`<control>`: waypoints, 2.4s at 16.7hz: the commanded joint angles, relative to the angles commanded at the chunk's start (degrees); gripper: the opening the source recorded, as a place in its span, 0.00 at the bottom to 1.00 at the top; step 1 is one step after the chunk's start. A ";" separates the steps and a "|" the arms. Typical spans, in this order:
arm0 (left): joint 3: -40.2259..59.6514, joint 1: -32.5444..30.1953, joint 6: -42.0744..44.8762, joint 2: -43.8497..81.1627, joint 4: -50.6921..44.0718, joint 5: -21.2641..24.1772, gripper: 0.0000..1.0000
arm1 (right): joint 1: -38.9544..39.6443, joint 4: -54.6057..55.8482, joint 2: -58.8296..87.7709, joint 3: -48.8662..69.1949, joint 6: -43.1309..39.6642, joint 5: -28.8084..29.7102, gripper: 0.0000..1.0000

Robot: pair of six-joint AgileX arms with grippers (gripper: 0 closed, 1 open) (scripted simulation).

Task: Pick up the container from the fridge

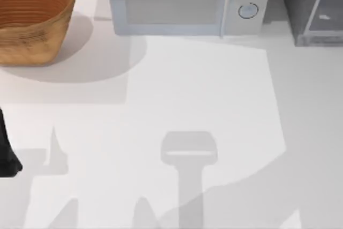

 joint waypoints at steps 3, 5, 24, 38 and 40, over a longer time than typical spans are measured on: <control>0.00 0.00 0.00 0.00 0.00 0.00 1.00 | 0.12 -4.25 -3.45 0.75 0.33 -0.19 0.00; 0.00 0.00 0.00 0.00 0.00 0.00 1.00 | 0.16 -5.79 -4.77 1.01 0.44 -0.25 0.00; 0.00 0.00 0.00 0.00 0.00 0.00 1.00 | -3.96 4.64 -20.17 -25.02 0.64 -4.59 0.00; 0.00 0.00 0.00 0.00 0.00 0.00 1.00 | 3.79 -19.83 -62.48 -42.41 0.37 2.52 0.00; 0.00 0.00 0.00 0.00 0.00 0.00 1.00 | 5.85 -26.93 -76.22 -47.67 0.64 4.40 0.00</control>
